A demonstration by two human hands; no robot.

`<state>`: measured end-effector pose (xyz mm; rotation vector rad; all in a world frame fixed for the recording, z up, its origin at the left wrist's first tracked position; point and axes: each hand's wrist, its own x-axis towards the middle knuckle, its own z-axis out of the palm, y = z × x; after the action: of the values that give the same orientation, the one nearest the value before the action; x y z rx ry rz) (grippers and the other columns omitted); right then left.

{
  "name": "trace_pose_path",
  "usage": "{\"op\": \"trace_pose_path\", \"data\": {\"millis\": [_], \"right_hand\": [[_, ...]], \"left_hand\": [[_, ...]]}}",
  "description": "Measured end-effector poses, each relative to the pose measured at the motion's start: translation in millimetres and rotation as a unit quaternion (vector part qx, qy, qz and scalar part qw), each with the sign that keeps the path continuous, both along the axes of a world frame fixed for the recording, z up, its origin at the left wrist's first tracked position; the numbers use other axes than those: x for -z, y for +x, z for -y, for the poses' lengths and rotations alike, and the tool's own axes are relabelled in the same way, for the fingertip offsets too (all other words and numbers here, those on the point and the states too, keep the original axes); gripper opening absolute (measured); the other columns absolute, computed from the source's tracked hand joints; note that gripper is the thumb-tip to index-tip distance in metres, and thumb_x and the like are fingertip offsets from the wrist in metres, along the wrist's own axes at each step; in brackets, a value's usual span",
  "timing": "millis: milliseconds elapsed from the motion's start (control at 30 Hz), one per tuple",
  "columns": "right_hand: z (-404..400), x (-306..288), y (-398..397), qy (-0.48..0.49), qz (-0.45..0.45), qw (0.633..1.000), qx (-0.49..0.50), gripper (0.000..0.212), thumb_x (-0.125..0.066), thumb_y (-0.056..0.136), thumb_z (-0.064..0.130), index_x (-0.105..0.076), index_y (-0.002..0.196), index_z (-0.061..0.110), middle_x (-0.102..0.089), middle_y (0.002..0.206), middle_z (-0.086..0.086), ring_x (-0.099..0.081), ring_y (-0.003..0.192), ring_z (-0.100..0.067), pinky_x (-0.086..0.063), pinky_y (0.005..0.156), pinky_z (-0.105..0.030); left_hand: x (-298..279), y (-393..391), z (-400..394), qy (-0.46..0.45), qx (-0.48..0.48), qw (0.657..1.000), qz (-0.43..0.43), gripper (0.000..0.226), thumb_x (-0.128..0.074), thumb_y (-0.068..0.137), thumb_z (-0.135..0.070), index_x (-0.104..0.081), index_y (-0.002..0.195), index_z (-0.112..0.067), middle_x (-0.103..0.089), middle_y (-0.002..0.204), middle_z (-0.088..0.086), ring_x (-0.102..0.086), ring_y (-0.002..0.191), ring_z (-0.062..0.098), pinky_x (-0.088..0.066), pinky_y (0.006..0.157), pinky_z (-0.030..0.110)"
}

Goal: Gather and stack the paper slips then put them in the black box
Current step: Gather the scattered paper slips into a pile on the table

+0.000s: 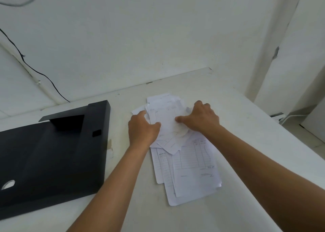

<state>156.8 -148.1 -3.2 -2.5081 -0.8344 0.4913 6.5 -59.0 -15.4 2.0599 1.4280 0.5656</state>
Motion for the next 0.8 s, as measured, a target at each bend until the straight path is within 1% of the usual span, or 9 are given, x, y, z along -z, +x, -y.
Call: {"op": "trace_pose_path", "data": {"millis": [100, 167, 233, 300, 367, 433, 500, 633, 800], "right_hand": [[7, 0, -8, -0.047, 0.077, 0.996, -0.01, 0.087, -0.062, 0.08, 0.075, -0.05, 0.136, 0.01, -0.047, 0.137, -0.012, -0.047, 0.128, -0.033, -0.04, 0.1, -0.048], [4, 1, -18, -0.035, 0.069, 0.996, -0.036, 0.085, -0.063, 0.081, 0.072, -0.047, 0.138, 0.009, -0.046, 0.138, -0.012, -0.049, 0.127, -0.034, -0.043, 0.099, -0.046], [-1, -1, -21, -0.005, 0.011, 0.999, -0.036, 0.084, -0.073, 0.08, 0.062, -0.044, 0.139, 0.01, -0.048, 0.138, -0.013, -0.052, 0.126, -0.035, -0.045, 0.097, -0.044], [-5, -5, -14, 0.047, -0.077, 0.996, 0.001, 0.084, -0.084, 0.074, 0.05, -0.044, 0.136, 0.008, -0.053, 0.133, -0.013, -0.056, 0.121, -0.034, -0.049, 0.095, -0.042], [-6, -8, -5, 0.09, -0.14, 0.985, 0.036, 0.068, -0.092, 0.068, 0.042, -0.054, 0.113, 0.008, -0.06, 0.117, -0.012, -0.061, 0.107, -0.031, -0.05, 0.082, -0.039], [-6, -13, 0, 0.106, -0.191, 0.974, 0.052, 0.055, -0.095, 0.066, 0.035, -0.051, 0.09, 0.011, -0.058, 0.1, -0.009, -0.058, 0.092, -0.028, -0.047, 0.071, -0.036], [-7, -16, -2, 0.098, -0.226, 0.968, 0.045, 0.058, -0.095, 0.067, 0.03, -0.051, 0.097, 0.008, -0.058, 0.096, -0.009, -0.06, 0.095, -0.03, -0.05, 0.072, -0.037], [-10, -15, -11, 0.081, -0.194, 0.977, 0.019, 0.062, -0.093, 0.069, 0.025, -0.06, 0.117, 0.004, -0.065, 0.114, -0.014, -0.065, 0.104, -0.035, -0.057, 0.087, -0.041], [-14, -10, -17, 0.157, -0.267, 0.95, 0.037, 0.047, -0.086, 0.073, 0.006, -0.062, 0.114, 0.003, -0.068, 0.111, -0.018, -0.069, 0.097, -0.039, -0.061, 0.084, -0.049]], "left_hand": [[3, -4, 3, 0.027, -0.02, 0.994, -0.105, 0.063, -0.066, 0.089, -0.047, -0.053, 0.138, -0.009, -0.054, 0.138, 0.011, -0.046, 0.131, 0.031, -0.04, 0.101, 0.041], [6, 0, 5, 0.022, -0.002, 0.997, -0.069, 0.054, -0.067, 0.088, -0.044, -0.058, 0.13, -0.011, -0.06, 0.129, 0.009, -0.052, 0.125, 0.031, -0.045, 0.098, 0.04], [5, 3, 7, 0.011, 0.001, 1.0, 0.01, 0.038, -0.07, 0.086, -0.034, -0.065, 0.117, -0.012, -0.066, 0.117, 0.004, -0.06, 0.109, 0.024, -0.049, 0.085, 0.034], [1, 1, 9, -0.012, -0.01, 0.999, 0.052, 0.034, -0.071, 0.088, -0.023, -0.065, 0.119, -0.01, -0.066, 0.116, 0.002, -0.058, 0.098, 0.017, -0.044, 0.078, 0.027], [0, -4, 7, -0.034, -0.027, 0.996, 0.077, 0.049, -0.072, 0.087, -0.018, -0.059, 0.133, -0.008, -0.064, 0.129, 0.005, -0.06, 0.11, 0.021, -0.046, 0.087, 0.028], [1, -7, 6, -0.04, -0.035, 0.995, 0.085, 0.057, -0.073, 0.087, -0.016, -0.055, 0.14, -0.008, -0.06, 0.137, 0.008, -0.059, 0.122, 0.025, -0.046, 0.092, 0.028], [2, -8, 5, -0.049, -0.043, 0.993, 0.095, 0.059, -0.074, 0.086, -0.014, -0.054, 0.141, -0.008, -0.059, 0.138, 0.008, -0.058, 0.123, 0.024, -0.041, 0.086, 0.025], [1, -11, 2, -0.079, -0.055, 0.988, 0.123, 0.064, -0.076, 0.085, -0.012, -0.052, 0.143, -0.01, -0.058, 0.139, 0.007, -0.057, 0.123, 0.023, -0.041, 0.087, 0.025], [1, -16, -2, -0.084, -0.055, 0.986, 0.136, 0.065, -0.076, 0.086, -0.018, -0.05, 0.145, -0.012, -0.058, 0.14, 0.006, -0.057, 0.124, 0.023, -0.048, 0.099, 0.032]]}}
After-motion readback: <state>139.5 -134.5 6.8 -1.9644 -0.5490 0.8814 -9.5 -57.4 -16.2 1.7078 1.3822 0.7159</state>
